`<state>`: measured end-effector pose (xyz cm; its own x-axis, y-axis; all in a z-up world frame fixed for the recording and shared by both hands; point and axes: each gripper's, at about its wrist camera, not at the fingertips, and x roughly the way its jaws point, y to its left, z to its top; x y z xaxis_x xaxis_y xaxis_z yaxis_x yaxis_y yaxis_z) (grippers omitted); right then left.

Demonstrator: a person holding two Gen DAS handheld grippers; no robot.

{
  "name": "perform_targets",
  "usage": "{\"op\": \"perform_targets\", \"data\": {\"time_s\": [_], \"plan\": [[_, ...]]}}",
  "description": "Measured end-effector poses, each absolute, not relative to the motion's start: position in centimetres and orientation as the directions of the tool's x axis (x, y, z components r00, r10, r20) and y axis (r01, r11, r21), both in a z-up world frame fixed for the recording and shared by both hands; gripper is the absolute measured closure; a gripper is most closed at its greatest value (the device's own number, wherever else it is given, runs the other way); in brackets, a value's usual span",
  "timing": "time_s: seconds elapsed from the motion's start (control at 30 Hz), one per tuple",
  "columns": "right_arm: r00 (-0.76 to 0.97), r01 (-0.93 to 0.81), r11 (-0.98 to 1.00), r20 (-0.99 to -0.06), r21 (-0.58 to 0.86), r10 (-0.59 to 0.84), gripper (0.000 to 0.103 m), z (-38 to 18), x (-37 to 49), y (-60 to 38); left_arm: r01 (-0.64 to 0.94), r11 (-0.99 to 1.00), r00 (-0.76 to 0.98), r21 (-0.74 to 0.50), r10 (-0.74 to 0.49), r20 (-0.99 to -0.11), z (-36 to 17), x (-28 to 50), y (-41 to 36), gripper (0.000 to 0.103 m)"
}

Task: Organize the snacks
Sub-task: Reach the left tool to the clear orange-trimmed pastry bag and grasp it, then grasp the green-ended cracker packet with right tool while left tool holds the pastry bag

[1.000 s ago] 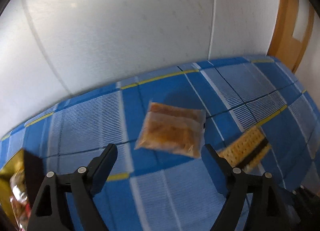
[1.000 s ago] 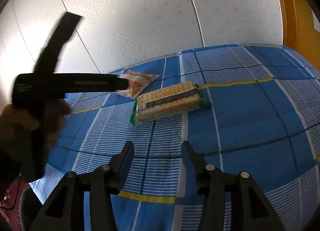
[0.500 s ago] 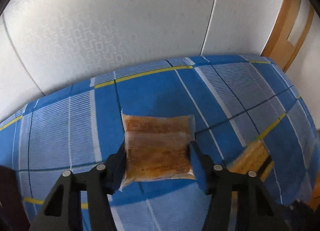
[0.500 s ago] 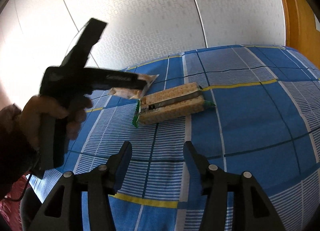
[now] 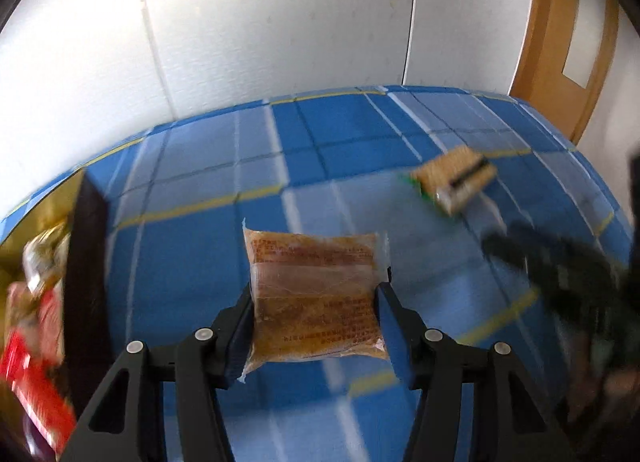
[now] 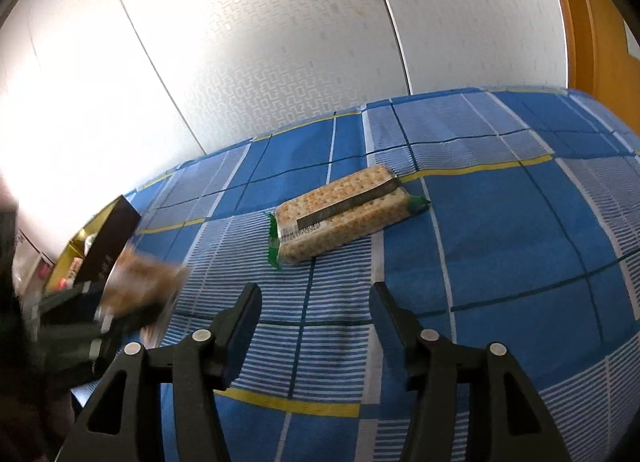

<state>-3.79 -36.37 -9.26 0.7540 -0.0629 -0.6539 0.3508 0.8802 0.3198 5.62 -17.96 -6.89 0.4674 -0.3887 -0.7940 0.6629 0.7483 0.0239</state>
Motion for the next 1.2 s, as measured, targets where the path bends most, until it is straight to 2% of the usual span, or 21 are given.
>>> {"op": "perform_targets", "data": {"time_s": [0.13,0.37,0.47,0.6,0.73,0.83,0.9,0.93,1.07,1.2], "plan": [[0.747,0.364,0.806,-0.663,0.467,0.048,0.043,-9.0,-2.6,-38.7,0.651,0.759,0.475,0.026,-0.38,-0.794,-7.5,3.5,-14.9,0.046],[0.707,0.443,0.768,-0.707,0.463,0.019,0.04,-8.3,1.5,-40.9,0.635,0.772,0.484,0.013,-0.384,-0.786,-8.2,1.8,-12.7,0.045],[0.669,0.447,0.802,-0.743,0.395,-0.007,0.039,-8.1,4.5,-40.4,0.631,0.776,0.484,0.0,-0.394,-0.781,-8.4,1.6,-12.3,0.045],[0.601,0.421,0.875,-0.796,0.238,-0.072,0.038,-7.7,8.4,-38.4,0.624,0.781,0.48,-0.03,-0.413,-0.774,-8.6,1.5,-11.7,0.045],[0.547,0.393,0.916,-0.822,0.083,-0.161,0.037,-7.9,11.0,-36.2,0.62,0.783,0.476,-0.047,-0.423,-0.771,-8.6,1.5,-11.2,0.045],[0.53,0.377,0.926,-0.825,0.023,-0.195,0.037,-8.0,12.3,-35.4,0.618,0.784,0.471,-0.06,-0.43,-0.77,-8.8,1.7,-11.0,0.045],[0.512,0.345,0.937,-0.828,-0.045,-0.228,0.044,-8.2,12.7,-34.6,0.615,0.785,0.47,-0.067,-0.433,-0.769,-8.8,1.8,-10.9,0.045],[0.527,0.314,0.948,-0.822,-0.048,-0.216,0.056,-8.0,12.6,-34.2,0.615,0.785,0.47,-0.069,-0.435,-0.768,-8.8,1.7,-10.8,0.045],[0.54,0.223,0.965,-0.807,-0.135,-0.238,0.056,-8.0,10.6,-31.7,0.614,0.785,0.467,-0.084,-0.447,-0.763,-8.9,1.7,-10.4,0.044],[0.59,0.106,0.99,-0.796,-0.09,-0.136,0.055,-8.4,6.2,-30.3,0.615,0.785,0.475,-0.075,-0.444,-0.76,-8.9,1.6,-10.4,0.044]]}}
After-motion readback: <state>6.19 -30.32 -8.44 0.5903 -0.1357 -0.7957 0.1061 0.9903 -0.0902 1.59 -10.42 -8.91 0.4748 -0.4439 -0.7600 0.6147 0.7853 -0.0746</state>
